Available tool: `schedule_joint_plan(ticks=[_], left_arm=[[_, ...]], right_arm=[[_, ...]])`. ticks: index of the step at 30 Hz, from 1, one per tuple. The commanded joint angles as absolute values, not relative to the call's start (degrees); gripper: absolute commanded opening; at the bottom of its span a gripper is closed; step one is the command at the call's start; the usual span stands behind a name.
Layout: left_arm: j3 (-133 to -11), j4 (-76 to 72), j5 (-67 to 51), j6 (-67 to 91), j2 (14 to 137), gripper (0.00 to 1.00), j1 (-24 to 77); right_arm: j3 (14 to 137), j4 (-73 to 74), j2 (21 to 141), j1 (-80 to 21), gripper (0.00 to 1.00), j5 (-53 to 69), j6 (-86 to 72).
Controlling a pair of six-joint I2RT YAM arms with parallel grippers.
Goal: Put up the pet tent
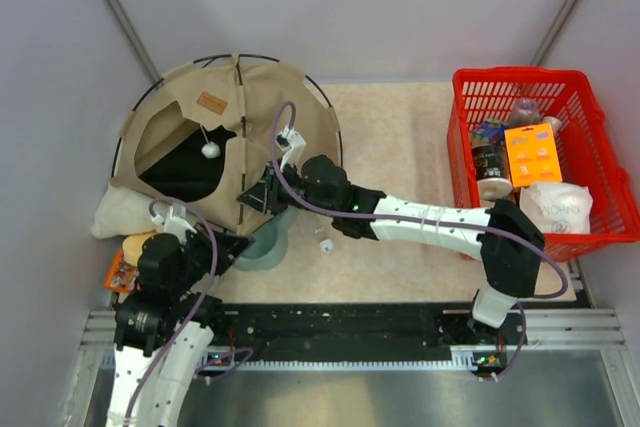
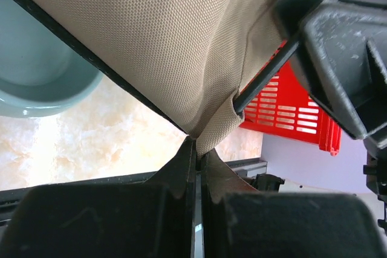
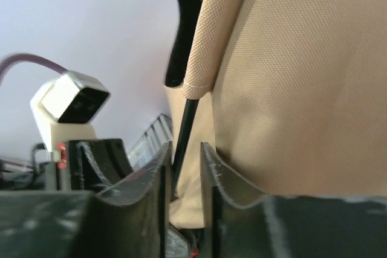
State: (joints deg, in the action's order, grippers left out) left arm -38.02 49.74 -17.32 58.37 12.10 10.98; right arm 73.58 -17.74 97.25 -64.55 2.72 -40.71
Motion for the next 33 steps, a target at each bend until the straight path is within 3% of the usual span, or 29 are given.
schedule_joint_plan(ticks=[1, 3, 13, 15, 18, 21, 33], left_arm=[[-38.32, 47.29, -17.93, 57.66, 11.78, 0.00, 10.99], [-38.41, 47.37, -17.84, 57.39, 11.86, 0.00, 10.99], [-40.69, 45.09, -17.67, 54.06, 14.15, 0.00, 10.90], [-41.57, 44.91, -17.58, 52.92, 14.94, 0.11, 10.81], [-43.76, 46.31, -16.70, 50.28, 15.82, 0.36, 10.90], [-46.22, 47.98, -14.60, 47.30, 16.52, 0.48, 10.90], [-55.71, 46.76, -9.93, 37.01, 21.61, 0.65, 10.90]], right_arm=[[78.40, -18.72, 98.61, -63.37, 0.11, 4.21, -41.66], [78.22, -18.90, 98.88, -63.28, 0.00, 5.44, -42.10], [71.55, -18.73, 96.50, -65.65, 0.00, 5.54, -37.19], [71.11, -17.85, 96.50, -66.27, 0.00, 4.75, -35.78], [70.23, -16.01, 95.10, -66.18, 0.00, 2.73, -34.28], [69.96, -13.54, 93.70, -66.18, 0.00, 1.32, -31.74], [68.47, 3.41, 85.71, -62.15, 0.00, -2.55, -23.39]])
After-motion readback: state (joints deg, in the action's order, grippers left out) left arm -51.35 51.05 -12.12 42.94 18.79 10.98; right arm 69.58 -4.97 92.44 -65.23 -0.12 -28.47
